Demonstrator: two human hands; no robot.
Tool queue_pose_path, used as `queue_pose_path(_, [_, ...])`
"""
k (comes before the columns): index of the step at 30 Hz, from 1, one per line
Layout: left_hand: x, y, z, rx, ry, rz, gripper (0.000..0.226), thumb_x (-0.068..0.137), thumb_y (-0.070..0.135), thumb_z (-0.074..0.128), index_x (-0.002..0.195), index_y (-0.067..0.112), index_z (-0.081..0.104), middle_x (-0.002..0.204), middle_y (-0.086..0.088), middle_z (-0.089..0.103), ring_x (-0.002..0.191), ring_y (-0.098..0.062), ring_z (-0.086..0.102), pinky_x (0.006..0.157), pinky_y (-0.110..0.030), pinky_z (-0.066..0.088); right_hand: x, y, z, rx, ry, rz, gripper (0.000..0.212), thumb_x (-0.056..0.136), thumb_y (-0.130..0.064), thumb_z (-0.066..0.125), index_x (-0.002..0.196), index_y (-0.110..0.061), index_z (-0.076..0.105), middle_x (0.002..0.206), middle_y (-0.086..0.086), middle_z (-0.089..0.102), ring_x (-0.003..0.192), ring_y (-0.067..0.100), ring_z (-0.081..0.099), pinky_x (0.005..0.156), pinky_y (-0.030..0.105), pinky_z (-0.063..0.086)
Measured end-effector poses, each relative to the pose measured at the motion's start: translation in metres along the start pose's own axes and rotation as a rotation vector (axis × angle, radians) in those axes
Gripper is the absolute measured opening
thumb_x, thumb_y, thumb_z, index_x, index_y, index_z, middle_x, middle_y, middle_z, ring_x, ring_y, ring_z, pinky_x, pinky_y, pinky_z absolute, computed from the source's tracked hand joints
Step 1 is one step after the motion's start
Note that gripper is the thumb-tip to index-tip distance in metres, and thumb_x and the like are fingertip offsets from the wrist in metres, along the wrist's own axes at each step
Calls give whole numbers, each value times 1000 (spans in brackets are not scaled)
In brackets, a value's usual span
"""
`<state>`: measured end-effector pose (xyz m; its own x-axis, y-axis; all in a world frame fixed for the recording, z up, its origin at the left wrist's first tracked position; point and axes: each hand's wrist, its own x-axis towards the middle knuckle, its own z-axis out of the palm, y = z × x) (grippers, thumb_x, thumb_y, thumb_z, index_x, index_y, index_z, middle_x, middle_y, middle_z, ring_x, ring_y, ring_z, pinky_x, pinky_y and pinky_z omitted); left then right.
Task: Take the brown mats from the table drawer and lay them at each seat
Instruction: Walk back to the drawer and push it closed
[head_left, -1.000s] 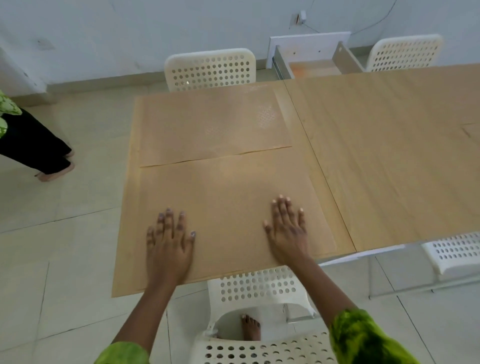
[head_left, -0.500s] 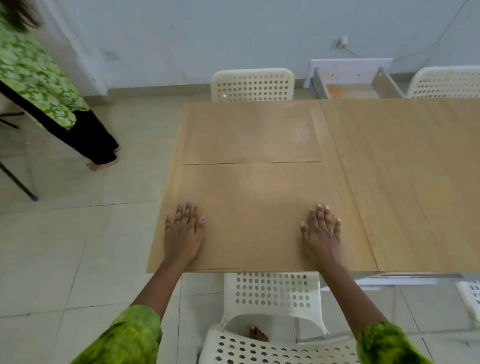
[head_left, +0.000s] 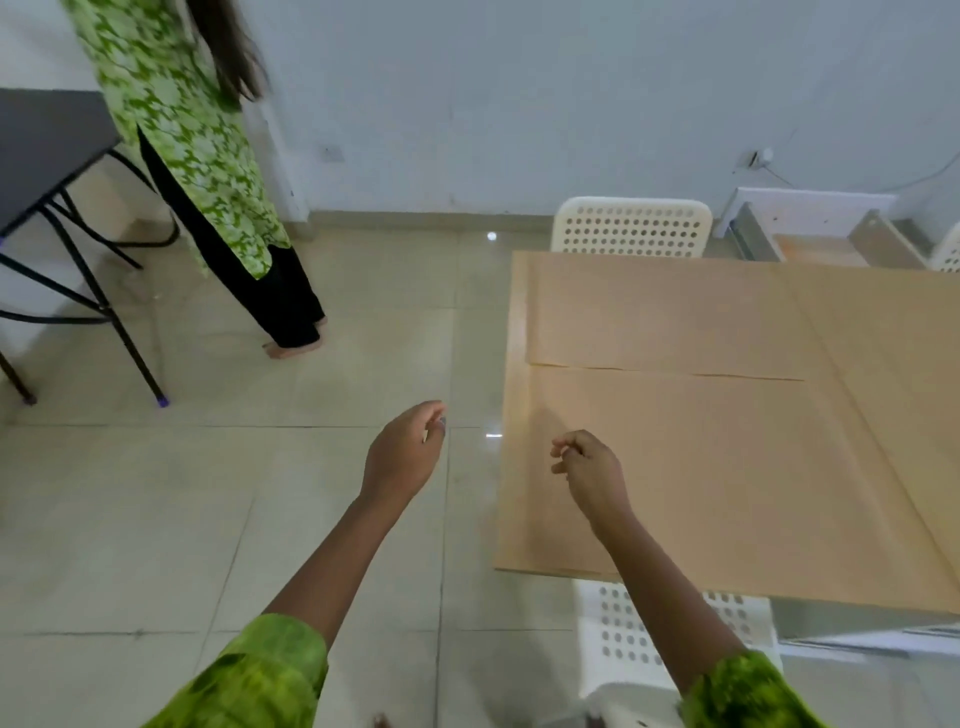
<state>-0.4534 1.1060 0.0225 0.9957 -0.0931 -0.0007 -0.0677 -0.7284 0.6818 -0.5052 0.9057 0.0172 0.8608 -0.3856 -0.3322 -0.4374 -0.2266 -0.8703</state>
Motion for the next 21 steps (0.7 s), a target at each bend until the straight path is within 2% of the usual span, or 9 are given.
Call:
queue_pose_path(4, [13, -43, -62, -44, -23, 19, 30, 95, 20, 44, 121, 15, 60, 121, 1, 65, 110, -18, 60, 91, -31, 46, -10, -36, 64, 149, -6, 16, 25, 89, 0, 37, 90, -10, 60, 89, 5, 61, 67, 15, 57, 66, 24, 40])
queue_pose_path(7, [28, -61, -89, -118, -40, 22, 28, 95, 19, 45, 117, 15, 62, 116, 2, 67, 108, -16, 61, 86, -25, 43, -9, -58, 90, 214, -10, 34, 26, 89, 1, 37, 86, -13, 59, 85, 4, 61, 67, 14, 57, 64, 23, 41])
queue_pose_path(10, [51, -78, -106, -208, -57, 11, 25, 95, 19, 46, 114, 16, 63, 111, 3, 68, 103, -15, 62, 85, -26, 44, 4, -80, 111, 251, -9, 46, 25, 90, 2, 37, 89, -10, 59, 85, 5, 60, 67, 16, 57, 63, 24, 42])
queue_pose_path(15, [107, -81, -114, -349, -103, 3, 24, 95, 16, 45, 112, 16, 63, 105, 3, 68, 95, -15, 64, 87, -34, 49, 42, -108, 127, 301, 25, 50, 25, 91, 1, 37, 98, -6, 60, 88, 6, 61, 70, 17, 58, 64, 25, 46])
queue_pose_path(21, [215, -56, -116, -488, -165, 39, 25, 96, 13, 43, 114, 12, 61, 103, 1, 66, 89, -16, 64, 77, -28, 48, 130, -156, 128, 388, 79, 11, 25, 91, 1, 38, 85, -11, 59, 86, 7, 60, 68, 18, 57, 63, 24, 45])
